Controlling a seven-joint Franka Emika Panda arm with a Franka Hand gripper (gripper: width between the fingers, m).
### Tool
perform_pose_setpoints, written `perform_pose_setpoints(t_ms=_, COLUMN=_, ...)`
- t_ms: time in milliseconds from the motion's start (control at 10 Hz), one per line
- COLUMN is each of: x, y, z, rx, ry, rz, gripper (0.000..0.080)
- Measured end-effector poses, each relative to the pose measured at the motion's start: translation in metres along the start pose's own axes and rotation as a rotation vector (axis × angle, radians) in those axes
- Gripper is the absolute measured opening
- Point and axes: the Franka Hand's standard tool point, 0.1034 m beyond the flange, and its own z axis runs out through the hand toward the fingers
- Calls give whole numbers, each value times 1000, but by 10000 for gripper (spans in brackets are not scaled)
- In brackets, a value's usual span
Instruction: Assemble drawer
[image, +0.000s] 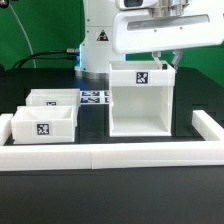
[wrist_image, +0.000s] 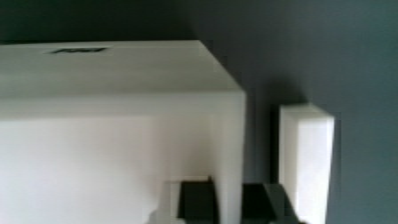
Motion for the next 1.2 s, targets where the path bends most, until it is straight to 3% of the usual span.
perform_pose_setpoints(t_ms=300, x=46, y=1, z=0, rx=10, ry=44, rz=-39, gripper=38)
perform_pose_setpoints(t_ms=600, x=69, y=2, z=0, rx=15, ry=76, rz=-44, gripper=39)
perform_pose_setpoints(t_ms=1200, x=72, y=-1, z=-2, rx=26, ry=89, rz=101, gripper=41)
